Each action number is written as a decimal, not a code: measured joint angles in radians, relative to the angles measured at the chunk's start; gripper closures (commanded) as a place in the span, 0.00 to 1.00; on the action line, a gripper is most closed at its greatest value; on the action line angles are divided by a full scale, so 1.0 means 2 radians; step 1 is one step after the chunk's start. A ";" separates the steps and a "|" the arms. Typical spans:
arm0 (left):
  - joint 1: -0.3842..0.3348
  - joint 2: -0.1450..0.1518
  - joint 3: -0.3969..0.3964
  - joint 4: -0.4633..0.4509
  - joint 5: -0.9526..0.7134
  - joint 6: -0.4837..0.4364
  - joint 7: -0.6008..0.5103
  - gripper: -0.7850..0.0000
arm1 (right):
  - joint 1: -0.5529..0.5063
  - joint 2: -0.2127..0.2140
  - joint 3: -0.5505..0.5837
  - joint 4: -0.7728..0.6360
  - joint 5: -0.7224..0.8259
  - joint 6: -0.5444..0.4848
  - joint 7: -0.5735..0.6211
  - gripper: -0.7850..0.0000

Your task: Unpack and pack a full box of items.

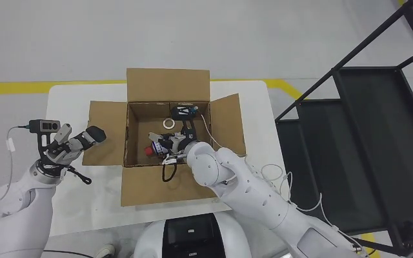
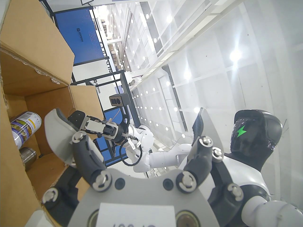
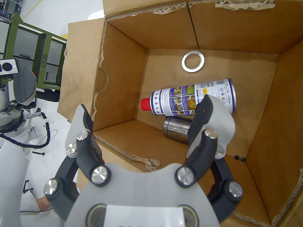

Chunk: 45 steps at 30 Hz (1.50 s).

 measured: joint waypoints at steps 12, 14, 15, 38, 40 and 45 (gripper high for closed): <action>0.000 0.000 0.000 0.000 0.000 0.000 0.000 0.00 | 0.012 -0.003 -0.006 0.020 -0.012 -0.001 0.008 0.00; 0.000 0.000 0.000 0.000 0.000 0.000 0.000 0.00 | 0.034 -0.008 -0.023 0.039 -0.033 0.001 0.028 0.00; 0.000 0.000 0.000 0.000 0.000 0.000 0.000 0.00 | 0.044 -0.010 -0.030 0.048 -0.040 0.004 0.036 0.00; 0.000 0.000 0.000 0.000 0.000 0.000 0.000 0.00 | 0.150 -0.040 -0.049 0.149 -0.071 -0.030 0.240 0.00; 0.000 0.000 0.000 0.000 0.000 0.000 0.000 0.00 | 0.149 -0.048 -0.057 0.168 -0.060 -0.025 0.208 0.00; 0.000 0.000 0.000 0.000 0.000 0.000 0.000 0.00 | 0.155 -0.069 -0.082 0.206 -0.056 0.001 0.139 0.10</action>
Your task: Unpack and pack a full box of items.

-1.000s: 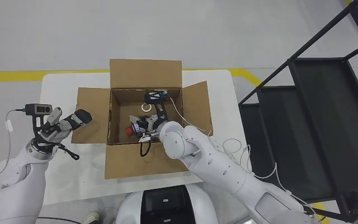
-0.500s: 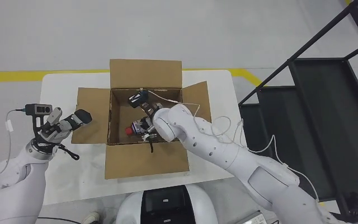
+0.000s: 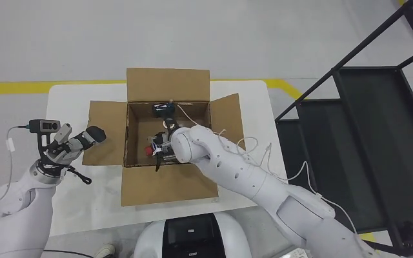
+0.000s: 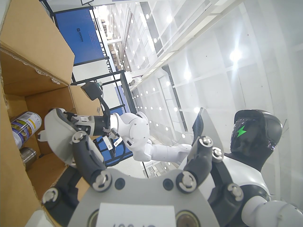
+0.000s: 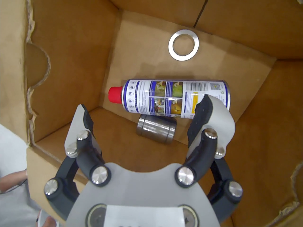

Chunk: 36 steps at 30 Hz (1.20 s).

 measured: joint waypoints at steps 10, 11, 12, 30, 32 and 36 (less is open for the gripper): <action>0.000 0.000 0.000 0.000 0.000 0.000 0.000 0.00 | 0.036 -0.037 -0.021 0.091 0.002 0.023 -0.041 0.58; 0.000 0.000 0.000 0.000 0.000 0.000 0.000 0.00 | 0.038 -0.040 -0.019 0.103 0.004 0.024 -0.048 0.59; 0.000 0.000 0.000 0.000 0.000 0.000 0.000 0.00 | 0.040 -0.043 -0.019 0.111 0.004 0.025 -0.054 0.60; 0.000 0.000 0.000 0.000 0.000 0.000 0.000 0.00 | 0.056 -0.100 -0.021 0.246 0.029 0.048 -0.153 0.67; 0.000 0.000 0.000 0.000 0.000 0.000 0.000 0.00 | 0.059 -0.106 -0.020 0.263 0.033 0.044 -0.163 0.66; 0.000 0.000 0.000 0.000 0.000 0.000 0.000 0.00 | 0.065 -0.118 -0.020 0.293 0.041 0.034 -0.175 0.56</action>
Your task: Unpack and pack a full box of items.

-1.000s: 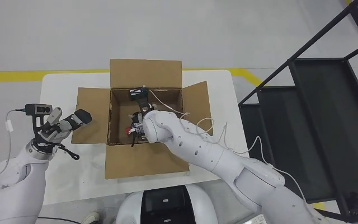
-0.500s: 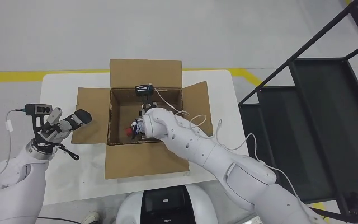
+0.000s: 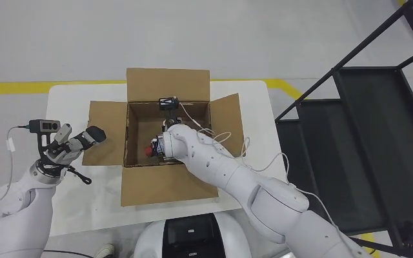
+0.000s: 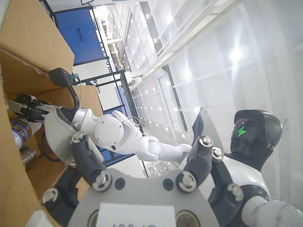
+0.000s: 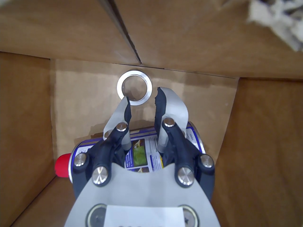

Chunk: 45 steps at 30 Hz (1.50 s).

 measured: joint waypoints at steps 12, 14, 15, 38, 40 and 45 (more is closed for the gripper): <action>0.000 0.000 0.000 0.000 0.000 0.000 0.000 0.00 | 0.016 -0.032 0.005 0.079 0.015 -0.027 -0.030 0.65; 0.000 0.000 0.000 0.000 0.000 0.000 0.000 0.00 | 0.019 -0.037 0.006 0.089 0.017 -0.031 -0.034 0.62; 0.000 0.000 0.000 0.000 0.000 0.000 0.000 0.00 | 0.020 -0.039 0.007 0.093 0.018 -0.033 -0.035 0.61; 0.000 0.000 0.000 0.000 0.000 0.000 0.000 0.00 | 0.031 -0.076 0.026 0.159 0.032 -0.057 -0.072 1.00; 0.000 0.000 0.000 0.000 0.000 0.000 0.000 0.00 | 0.029 -0.077 0.027 0.156 0.030 -0.054 -0.081 1.00; 0.000 0.000 0.000 0.000 0.000 0.000 0.000 0.00 | 0.015 -0.077 0.031 0.136 0.020 -0.041 -0.101 1.00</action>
